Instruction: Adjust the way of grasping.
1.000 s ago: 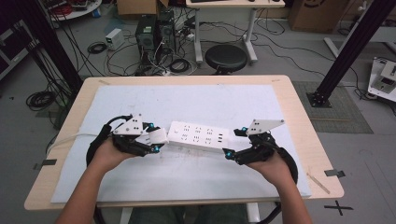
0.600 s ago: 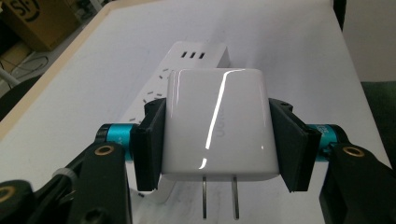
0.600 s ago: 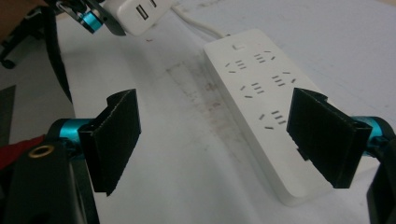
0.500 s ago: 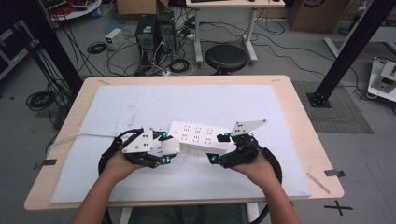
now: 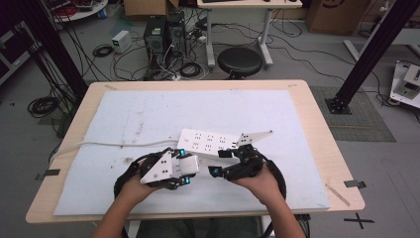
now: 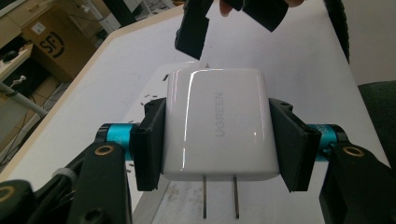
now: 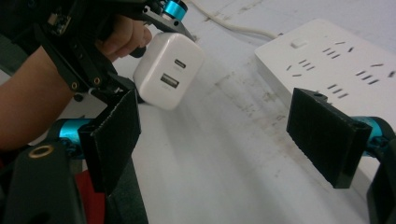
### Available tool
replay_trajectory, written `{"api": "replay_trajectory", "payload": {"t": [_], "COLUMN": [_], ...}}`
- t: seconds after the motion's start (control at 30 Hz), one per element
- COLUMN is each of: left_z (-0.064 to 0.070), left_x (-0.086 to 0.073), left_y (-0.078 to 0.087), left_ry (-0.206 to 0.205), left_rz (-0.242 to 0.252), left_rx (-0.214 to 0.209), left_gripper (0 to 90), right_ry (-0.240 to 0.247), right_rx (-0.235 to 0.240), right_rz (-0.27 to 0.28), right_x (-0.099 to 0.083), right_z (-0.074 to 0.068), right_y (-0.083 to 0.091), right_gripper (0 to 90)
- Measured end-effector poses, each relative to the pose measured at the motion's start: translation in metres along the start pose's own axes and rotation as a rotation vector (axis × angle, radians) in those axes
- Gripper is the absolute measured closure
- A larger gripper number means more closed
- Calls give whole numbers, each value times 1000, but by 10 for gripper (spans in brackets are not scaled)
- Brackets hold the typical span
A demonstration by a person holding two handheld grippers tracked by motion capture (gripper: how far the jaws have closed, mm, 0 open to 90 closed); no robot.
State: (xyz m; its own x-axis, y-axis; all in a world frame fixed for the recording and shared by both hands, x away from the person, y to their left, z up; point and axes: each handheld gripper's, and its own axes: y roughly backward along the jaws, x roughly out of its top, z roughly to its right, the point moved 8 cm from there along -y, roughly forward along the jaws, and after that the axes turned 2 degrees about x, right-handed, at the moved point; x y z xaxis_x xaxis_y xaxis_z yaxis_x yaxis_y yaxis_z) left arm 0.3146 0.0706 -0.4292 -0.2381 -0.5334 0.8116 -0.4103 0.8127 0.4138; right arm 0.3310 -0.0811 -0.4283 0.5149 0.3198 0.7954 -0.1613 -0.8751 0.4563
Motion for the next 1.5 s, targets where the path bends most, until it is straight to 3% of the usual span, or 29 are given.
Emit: {"api": "replay_trajectory", "payload": {"t": [0.17,0.3,0.63,0.9,1.13,1.5], "left_z": [4,8,14,15,15,15], "left_x": [-4,-1,5,7,7,8], "left_y": [-7,-9,-10,-12,-11,-13], "left_ry": [-17,-54,-82,-88,-86,-101], "left_rz": [-8,2,26,30,36,31], "left_rx": [15,48,83,89,95,94], "left_gripper": [425,426,425,425,425,425], "right_ry": [-36,-55,-97,-135,-118,-129], "right_rx": [33,64,122,187,209,243], "right_rz": [19,40,34,59,58,76], "right_x": [1,2,-1,-2,-3,-3], "right_z": [-2,-4,-8,-11,-13,-14], "right_y": [-10,-17,-35,-43,-47,-47], "right_gripper": [179,179,182,275,430,527]}}
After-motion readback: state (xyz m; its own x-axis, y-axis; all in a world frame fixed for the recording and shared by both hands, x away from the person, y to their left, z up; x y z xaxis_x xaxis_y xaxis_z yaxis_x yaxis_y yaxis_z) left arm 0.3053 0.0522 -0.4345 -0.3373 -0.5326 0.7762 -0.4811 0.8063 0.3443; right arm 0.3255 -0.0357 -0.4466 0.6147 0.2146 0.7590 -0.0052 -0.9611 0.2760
